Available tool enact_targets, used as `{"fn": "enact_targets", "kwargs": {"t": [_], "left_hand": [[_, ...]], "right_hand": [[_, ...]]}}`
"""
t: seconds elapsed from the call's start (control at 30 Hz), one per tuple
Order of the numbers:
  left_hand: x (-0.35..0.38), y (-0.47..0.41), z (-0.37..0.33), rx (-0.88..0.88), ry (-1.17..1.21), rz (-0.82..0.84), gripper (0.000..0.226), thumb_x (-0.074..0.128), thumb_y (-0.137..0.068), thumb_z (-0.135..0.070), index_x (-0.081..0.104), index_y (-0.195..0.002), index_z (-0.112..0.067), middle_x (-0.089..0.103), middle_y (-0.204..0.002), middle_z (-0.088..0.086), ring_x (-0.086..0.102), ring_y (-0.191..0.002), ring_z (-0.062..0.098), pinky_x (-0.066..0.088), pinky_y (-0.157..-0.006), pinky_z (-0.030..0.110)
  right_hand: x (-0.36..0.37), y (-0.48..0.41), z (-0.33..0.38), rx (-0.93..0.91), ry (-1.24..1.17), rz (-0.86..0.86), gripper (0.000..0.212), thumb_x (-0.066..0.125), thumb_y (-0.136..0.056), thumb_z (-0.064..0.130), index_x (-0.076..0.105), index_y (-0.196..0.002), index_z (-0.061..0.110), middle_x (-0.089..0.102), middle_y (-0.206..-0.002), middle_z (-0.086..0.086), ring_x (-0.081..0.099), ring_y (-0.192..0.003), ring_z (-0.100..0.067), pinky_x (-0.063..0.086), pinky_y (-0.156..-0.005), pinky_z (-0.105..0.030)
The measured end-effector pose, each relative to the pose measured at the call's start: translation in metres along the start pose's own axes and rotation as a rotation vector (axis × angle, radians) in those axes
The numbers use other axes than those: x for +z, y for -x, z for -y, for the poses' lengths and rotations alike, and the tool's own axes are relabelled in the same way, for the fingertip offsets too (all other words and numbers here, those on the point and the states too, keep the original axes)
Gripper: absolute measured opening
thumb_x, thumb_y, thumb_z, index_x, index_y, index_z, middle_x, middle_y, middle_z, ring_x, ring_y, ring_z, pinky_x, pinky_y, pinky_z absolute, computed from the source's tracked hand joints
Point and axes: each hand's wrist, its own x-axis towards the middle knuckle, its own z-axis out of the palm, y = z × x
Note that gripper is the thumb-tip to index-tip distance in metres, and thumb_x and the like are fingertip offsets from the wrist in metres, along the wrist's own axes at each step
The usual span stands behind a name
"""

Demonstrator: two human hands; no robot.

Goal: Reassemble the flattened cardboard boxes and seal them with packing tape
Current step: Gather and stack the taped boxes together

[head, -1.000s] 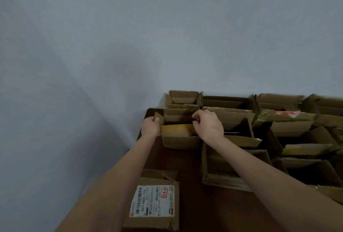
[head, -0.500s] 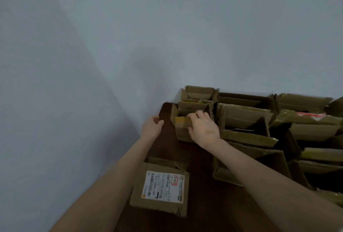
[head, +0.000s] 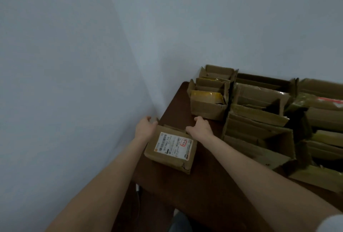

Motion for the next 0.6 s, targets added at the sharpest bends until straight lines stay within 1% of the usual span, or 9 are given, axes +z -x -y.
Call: {"fn": "enact_targets", "kwargs": {"t": [0.1, 0.2, 0.27, 0.3, 0.37, 0.43, 0.5, 0.57, 0.6], "left_hand": [[0.001, 0.005, 0.013, -0.051, 0.006, -0.015, 0.066, 0.054, -0.095, -0.038, 0.030, -0.146, -0.003, 0.039, -0.147, 0.016, 0.040, -0.134, 0.030, 0.035, -0.109, 0.040], [0.004, 0.005, 0.022, -0.117, 0.039, 0.033, 0.069, 0.054, -0.094, -0.043, 0.031, -0.146, -0.004, 0.041, -0.146, 0.017, 0.042, -0.132, 0.032, 0.037, -0.107, 0.041], [0.010, 0.008, 0.024, -0.151, 0.006, 0.120, 0.060, 0.047, -0.095, -0.047, 0.043, -0.139, -0.006, 0.053, -0.136, 0.016, 0.052, -0.122, 0.032, 0.041, -0.104, 0.040], [0.012, 0.010, 0.023, -0.134, 0.015, 0.157, 0.053, 0.044, -0.096, -0.047, 0.054, -0.129, -0.007, 0.061, -0.124, 0.015, 0.059, -0.110, 0.029, 0.045, -0.099, 0.040], [0.014, 0.016, 0.015, -0.061, 0.098, 0.144, 0.049, 0.043, -0.095, -0.050, 0.061, -0.113, -0.009, 0.068, -0.105, 0.010, 0.064, -0.094, 0.023, 0.050, -0.093, 0.042], [0.006, 0.017, 0.002, 0.002, 0.308, 0.087, 0.050, 0.045, -0.094, -0.051, 0.058, -0.119, -0.011, 0.067, -0.104, 0.007, 0.064, -0.095, 0.023, 0.049, -0.093, 0.045], [-0.007, 0.016, -0.015, 0.011, 0.597, 0.120, 0.043, 0.049, -0.094, -0.048, 0.055, -0.119, -0.013, 0.066, -0.103, 0.005, 0.064, -0.092, 0.021, 0.053, -0.084, 0.040], [-0.016, 0.017, -0.027, 0.009, 0.753, 0.176, 0.031, 0.052, -0.094, -0.043, 0.055, -0.111, -0.018, 0.065, -0.097, 0.002, 0.064, -0.086, 0.018, 0.051, -0.070, 0.031], [-0.017, 0.016, -0.029, 0.006, 0.780, 0.177, 0.028, 0.054, -0.093, -0.041, 0.056, -0.108, -0.017, 0.065, -0.096, 0.003, 0.064, -0.085, 0.018, 0.051, -0.068, 0.031]], "right_hand": [[0.005, 0.008, -0.011, 0.159, -0.165, 0.008, 0.064, 0.059, -0.093, 0.031, 0.031, -0.147, 0.011, 0.040, -0.144, -0.012, 0.049, -0.123, -0.027, 0.043, -0.079, -0.030], [0.014, 0.014, -0.022, 0.314, -0.314, -0.019, 0.063, 0.056, -0.094, 0.037, 0.033, -0.145, 0.009, 0.045, -0.140, -0.012, 0.051, -0.119, -0.029, 0.048, -0.083, -0.035], [0.025, 0.016, -0.027, 0.406, -0.481, -0.007, 0.060, 0.056, -0.093, 0.043, 0.040, -0.140, 0.010, 0.055, -0.129, -0.011, 0.055, -0.111, -0.028, 0.049, -0.087, -0.037], [0.030, 0.017, -0.027, 0.430, -0.572, -0.003, 0.058, 0.057, -0.091, 0.047, 0.047, -0.135, 0.010, 0.061, -0.119, -0.009, 0.058, -0.104, -0.026, 0.049, -0.090, -0.040], [0.032, 0.017, -0.022, 0.386, -0.618, -0.067, 0.055, 0.057, -0.089, 0.053, 0.055, -0.124, 0.010, 0.066, -0.106, -0.006, 0.061, -0.096, -0.024, 0.050, -0.090, -0.042], [0.024, 0.017, -0.011, 0.302, -0.637, -0.196, 0.049, 0.055, -0.090, 0.053, 0.056, -0.117, 0.013, 0.064, -0.101, -0.004, 0.060, -0.093, -0.022, 0.049, -0.087, -0.041], [0.010, 0.018, -0.001, 0.227, -0.691, -0.290, 0.039, 0.057, -0.091, 0.048, 0.058, -0.111, 0.015, 0.062, -0.097, -0.002, 0.057, -0.085, -0.016, 0.047, -0.082, -0.037], [0.001, 0.019, 0.003, 0.141, -0.660, -0.379, 0.026, 0.061, -0.091, 0.034, 0.057, -0.110, 0.016, 0.061, -0.106, -0.002, 0.055, -0.088, -0.014, 0.047, -0.082, -0.035], [-0.001, 0.020, 0.002, 0.118, -0.633, -0.412, 0.024, 0.063, -0.091, 0.026, 0.057, -0.113, 0.017, 0.060, -0.113, -0.003, 0.056, -0.095, -0.016, 0.049, -0.085, -0.036]]}}
